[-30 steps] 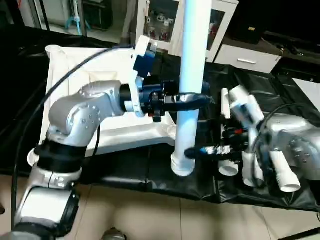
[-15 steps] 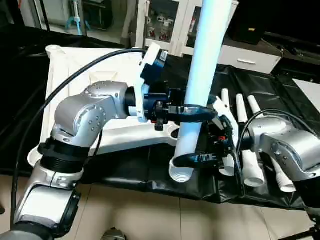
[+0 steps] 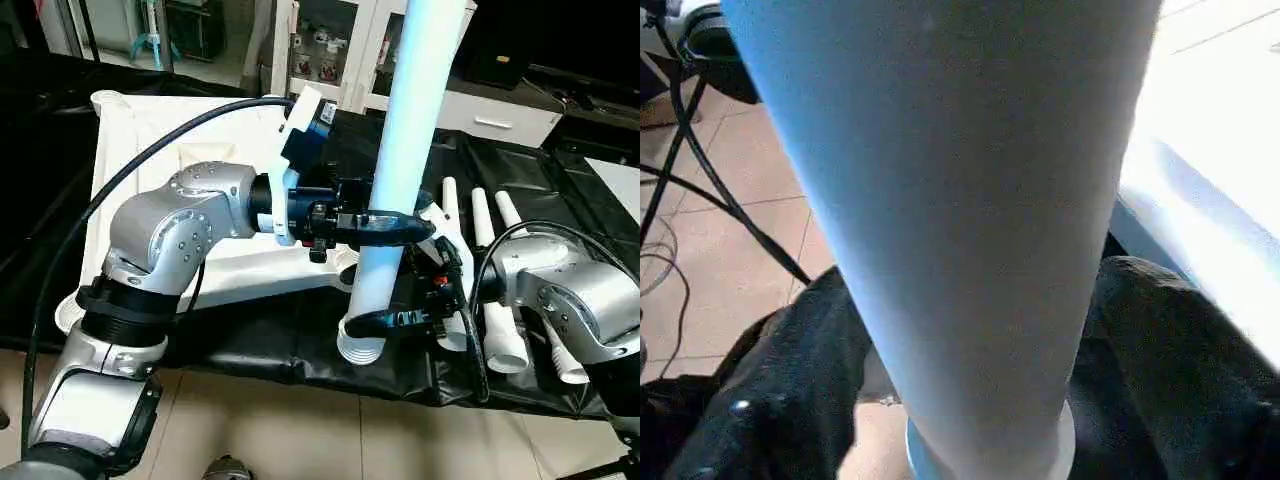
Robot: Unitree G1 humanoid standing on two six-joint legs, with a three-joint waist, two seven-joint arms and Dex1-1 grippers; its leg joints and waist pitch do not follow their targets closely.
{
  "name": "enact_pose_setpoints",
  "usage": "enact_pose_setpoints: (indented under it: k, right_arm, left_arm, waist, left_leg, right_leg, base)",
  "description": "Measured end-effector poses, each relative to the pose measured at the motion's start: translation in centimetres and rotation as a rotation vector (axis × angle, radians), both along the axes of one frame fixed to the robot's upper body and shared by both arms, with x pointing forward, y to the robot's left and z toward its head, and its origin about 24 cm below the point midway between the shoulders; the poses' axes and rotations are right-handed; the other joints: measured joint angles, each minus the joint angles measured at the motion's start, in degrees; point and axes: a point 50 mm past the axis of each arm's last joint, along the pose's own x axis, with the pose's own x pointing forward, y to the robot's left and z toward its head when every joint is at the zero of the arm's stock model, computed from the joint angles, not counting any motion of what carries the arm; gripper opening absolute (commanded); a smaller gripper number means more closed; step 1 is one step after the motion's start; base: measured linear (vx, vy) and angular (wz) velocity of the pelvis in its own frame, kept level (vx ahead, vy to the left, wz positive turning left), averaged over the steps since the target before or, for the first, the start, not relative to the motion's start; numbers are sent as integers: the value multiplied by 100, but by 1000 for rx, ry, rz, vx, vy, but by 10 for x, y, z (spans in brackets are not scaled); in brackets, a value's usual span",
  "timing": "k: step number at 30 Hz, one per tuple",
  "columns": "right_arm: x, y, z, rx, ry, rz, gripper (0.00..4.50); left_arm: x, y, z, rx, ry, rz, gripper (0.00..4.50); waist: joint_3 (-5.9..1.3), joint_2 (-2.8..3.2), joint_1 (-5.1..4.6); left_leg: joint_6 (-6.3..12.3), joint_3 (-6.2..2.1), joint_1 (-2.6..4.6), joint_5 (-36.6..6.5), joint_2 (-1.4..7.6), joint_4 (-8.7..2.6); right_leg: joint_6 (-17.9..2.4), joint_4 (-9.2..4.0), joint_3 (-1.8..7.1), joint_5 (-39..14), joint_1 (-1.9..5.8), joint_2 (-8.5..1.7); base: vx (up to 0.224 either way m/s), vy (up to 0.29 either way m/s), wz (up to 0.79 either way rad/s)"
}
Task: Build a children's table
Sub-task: Pick table leg
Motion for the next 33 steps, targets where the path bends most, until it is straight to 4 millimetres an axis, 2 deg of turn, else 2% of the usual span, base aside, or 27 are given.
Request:
enact_pose_setpoints:
  k: [7, 10, 12, 17, 29, 30, 31, 33]
  right_arm:
    - [-1, 1, -2, -12, 0, 14, 276]
    - [-1, 2, -2, -10, 1, 16, 270]
    - [-1, 3, -3, -8, 1, 16, 239]
    - [-1, 4, -3, -7, -7, 17, 202]
    - [0, 4, -3, -11, -28, 15, 191]
    - [-1, 4, -3, -11, -28, 15, 191]
    - [-1, 4, -3, -11, -28, 15, 191]
    - [-1, 4, -4, -12, -25, 12, 191]
  left_arm:
    - [-1, -1, -2, 13, -1, -12, 179]
    - [0, -1, -2, 19, -5, -6, 179]
    - [0, -1, -2, 20, -6, -5, 179]
    - [1, 0, -2, 21, -9, 5, 179]
    - [2, 1, -2, 25, -15, 15, 179]
    - [2, 1, -2, 25, -15, 16, 235]
    - [2, 1, -2, 25, -15, 18, 249]
    - [3, 2, -2, 18, -9, 32, 249]
  waist:
    - [0, 0, -1]
    - [0, 0, -2]
    - [0, 0, -1]
    - [0, 1, 1]
    - [0, 1, 0]
    - [0, 1, 1]
    - [0, 1, 2]
    - [0, 1, 4]
  left_leg:
    - [0, 0, 1, 0, 0, 0]
    - [0, 0, 1, 0, 0, 1]
    - [0, 0, 1, 0, 0, 1]
    - [0, 0, 1, 0, 0, 2]
    - [0, 0, 1, 1, 1, 3]
    - [0, 0, 1, 1, 1, 3]
    - [0, 0, 1, 1, 1, 3]
    - [0, 0, 2, 1, 1, 3]
  right_leg:
    - [-2, 1, 0, 1, 0, 0]
    - [-3, 1, 0, 2, 0, 0]
    - [-4, 1, 0, 2, 0, 0]
    - [-5, 2, 0, 3, 0, 0]
    - [-7, 3, 0, 4, 1, 0]
    - [-8, 3, 0, 5, 1, 0]
    - [-8, 3, 0, 5, 1, 0]
    - [-8, 3, 0, 5, 1, 0]
  base:
    - [0, 0, 0]
    - [0, 0, 0]
    - [0, 0, 0]
    - [0, 0, 0]
    - [0, 0, 0]
    - [0, 0, 0]
    - [0, 0, 0]
    - [0, 0, 0]
